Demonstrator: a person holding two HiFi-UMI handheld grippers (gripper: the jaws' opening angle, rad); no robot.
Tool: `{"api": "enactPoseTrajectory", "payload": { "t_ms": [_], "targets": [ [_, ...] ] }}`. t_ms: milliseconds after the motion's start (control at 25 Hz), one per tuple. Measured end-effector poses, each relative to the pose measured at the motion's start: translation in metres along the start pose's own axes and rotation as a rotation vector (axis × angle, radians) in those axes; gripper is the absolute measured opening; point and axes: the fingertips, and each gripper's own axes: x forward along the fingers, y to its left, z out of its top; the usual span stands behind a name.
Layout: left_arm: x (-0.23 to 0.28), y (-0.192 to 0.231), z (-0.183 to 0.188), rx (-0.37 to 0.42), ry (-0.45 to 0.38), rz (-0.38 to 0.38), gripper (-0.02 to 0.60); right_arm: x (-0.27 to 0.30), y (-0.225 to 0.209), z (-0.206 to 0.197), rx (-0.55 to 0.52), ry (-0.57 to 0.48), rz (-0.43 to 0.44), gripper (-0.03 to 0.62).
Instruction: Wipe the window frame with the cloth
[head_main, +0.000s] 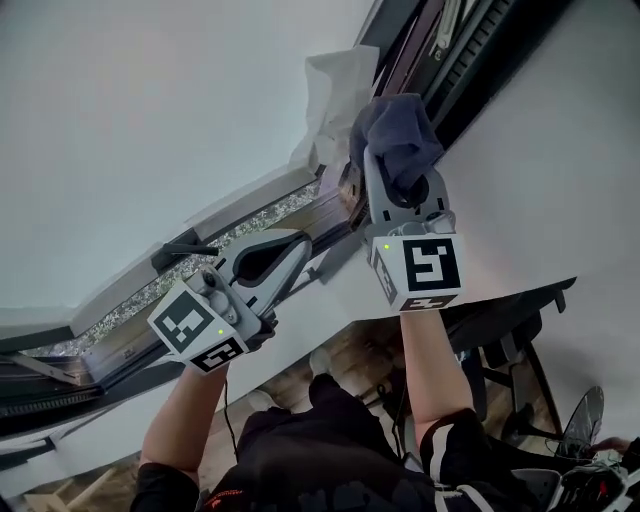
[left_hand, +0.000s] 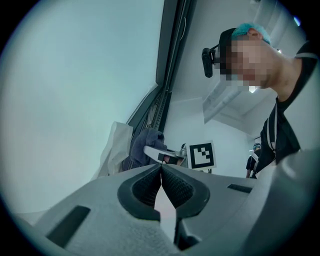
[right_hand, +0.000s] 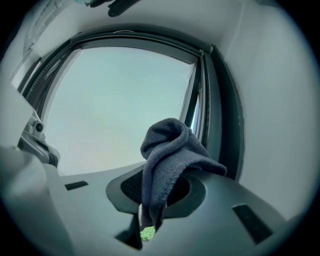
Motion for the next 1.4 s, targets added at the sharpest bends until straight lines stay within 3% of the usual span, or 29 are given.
{"api": "enactPoseTrajectory", "payload": {
  "t_ms": [280, 680, 1400],
  "targets": [
    [0.003, -0.008, 0.025, 0.046, -0.031, -0.009, 0.021, 0.004, -0.013, 0.067, -0.043, -0.105, -0.009, 0.052],
    [-0.003, -0.010, 0.049, 0.096, -0.055, -0.009, 0.021, 0.006, -0.028, 0.120, -0.021, -0.181, -0.024, 0.052],
    [-0.008, 0.002, 0.027, 0.046, -0.032, -0.001, 0.021, 0.017, -0.030, 0.072, 0.082, -0.082, -0.018, 0.052]
  ]
}}
